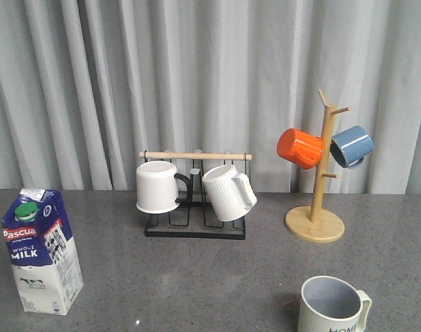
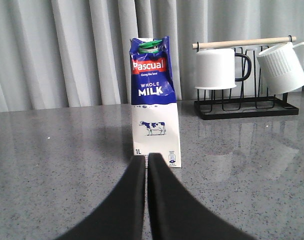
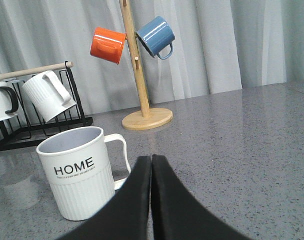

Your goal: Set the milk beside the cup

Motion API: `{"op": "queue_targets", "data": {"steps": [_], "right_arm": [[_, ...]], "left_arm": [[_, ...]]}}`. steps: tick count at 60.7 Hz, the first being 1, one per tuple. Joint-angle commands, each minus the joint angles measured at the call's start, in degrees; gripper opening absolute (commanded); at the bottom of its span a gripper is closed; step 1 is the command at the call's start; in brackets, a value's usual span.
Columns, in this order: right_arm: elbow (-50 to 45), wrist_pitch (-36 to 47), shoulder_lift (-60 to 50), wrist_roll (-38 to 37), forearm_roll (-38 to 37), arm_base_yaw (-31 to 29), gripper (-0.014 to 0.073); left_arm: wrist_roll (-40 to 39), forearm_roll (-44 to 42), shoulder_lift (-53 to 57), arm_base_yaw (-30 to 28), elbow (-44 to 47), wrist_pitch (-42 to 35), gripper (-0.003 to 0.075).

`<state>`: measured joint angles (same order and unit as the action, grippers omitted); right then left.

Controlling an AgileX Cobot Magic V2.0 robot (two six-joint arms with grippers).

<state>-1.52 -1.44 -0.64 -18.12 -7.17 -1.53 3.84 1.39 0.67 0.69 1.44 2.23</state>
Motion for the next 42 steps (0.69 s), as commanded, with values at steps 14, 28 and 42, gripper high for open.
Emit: {"op": "queue_targets", "data": {"steps": [14,28,42], "right_arm": [[-0.5,4.4,-0.6,0.2,-0.6,0.1,-0.0002],[-0.5,4.5,-0.6,0.2,-0.6,0.1,-0.0002],[-0.4,4.6,-0.6,0.2,-0.6,0.1,-0.0002]], "left_arm": [[-0.5,0.1,0.2,-0.1,1.1,-4.4,-0.0006],[-0.5,0.1,0.2,-0.1,1.1,-4.4,-0.0006],[-0.9,0.1,0.2,-0.1,1.1,-4.9,-0.0006]]}}
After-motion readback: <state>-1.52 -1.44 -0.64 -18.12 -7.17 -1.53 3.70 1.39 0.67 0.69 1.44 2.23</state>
